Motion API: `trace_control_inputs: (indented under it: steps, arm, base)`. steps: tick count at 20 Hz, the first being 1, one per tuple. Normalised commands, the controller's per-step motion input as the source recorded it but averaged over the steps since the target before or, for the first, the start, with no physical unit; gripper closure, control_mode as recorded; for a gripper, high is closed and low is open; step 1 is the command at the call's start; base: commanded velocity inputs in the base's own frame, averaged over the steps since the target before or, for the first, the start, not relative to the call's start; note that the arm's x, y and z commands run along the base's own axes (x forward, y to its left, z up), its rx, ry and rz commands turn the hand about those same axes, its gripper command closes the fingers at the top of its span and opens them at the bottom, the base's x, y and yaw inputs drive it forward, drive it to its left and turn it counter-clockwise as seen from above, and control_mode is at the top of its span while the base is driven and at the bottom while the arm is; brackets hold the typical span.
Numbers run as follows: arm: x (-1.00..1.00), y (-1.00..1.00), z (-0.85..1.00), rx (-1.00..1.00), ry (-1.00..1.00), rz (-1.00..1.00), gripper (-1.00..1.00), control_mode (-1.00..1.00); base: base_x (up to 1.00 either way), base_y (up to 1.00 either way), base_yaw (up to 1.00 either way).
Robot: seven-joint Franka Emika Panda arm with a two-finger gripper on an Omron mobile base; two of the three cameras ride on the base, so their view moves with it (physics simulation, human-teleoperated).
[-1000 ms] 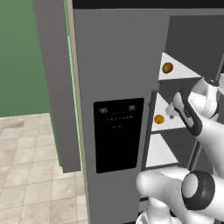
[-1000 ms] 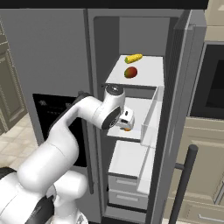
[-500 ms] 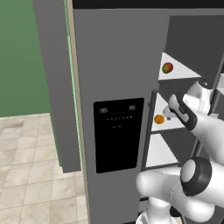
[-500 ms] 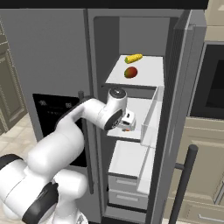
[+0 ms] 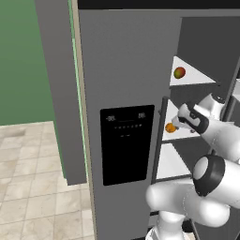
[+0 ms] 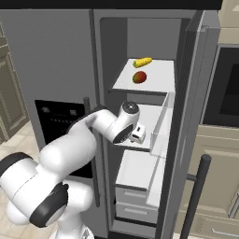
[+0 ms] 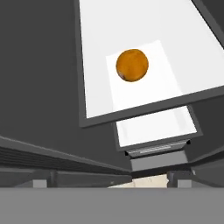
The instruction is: Pick up the orange and mango from the fridge and place one fruit on each plate on the dining counter.
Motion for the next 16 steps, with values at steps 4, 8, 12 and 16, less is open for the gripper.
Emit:
trace_control_inputs:
  steps: [4, 8, 12, 16]
  arm:
    - [0.22, -0.05, 0.00, 0.12, 0.05, 0.00, -1.00, -1.00]
    - [0.19, -0.08, -0.02, 0.12, 0.02, 0.00, -1.00, -1.00]
    - [0.24, -0.03, -0.07, 0.07, 0.02, -0.01, -1.00, -1.00]
    - [0.29, 0.00, -0.21, 0.00, 0.04, -0.04, -1.00, -1.00]
  base:
    - [0.00, 0.00, 0.00]
    - [0.00, 0.00, 0.00]
    - [0.00, 0.00, 0.00]
    - [0.00, 0.00, 0.00]
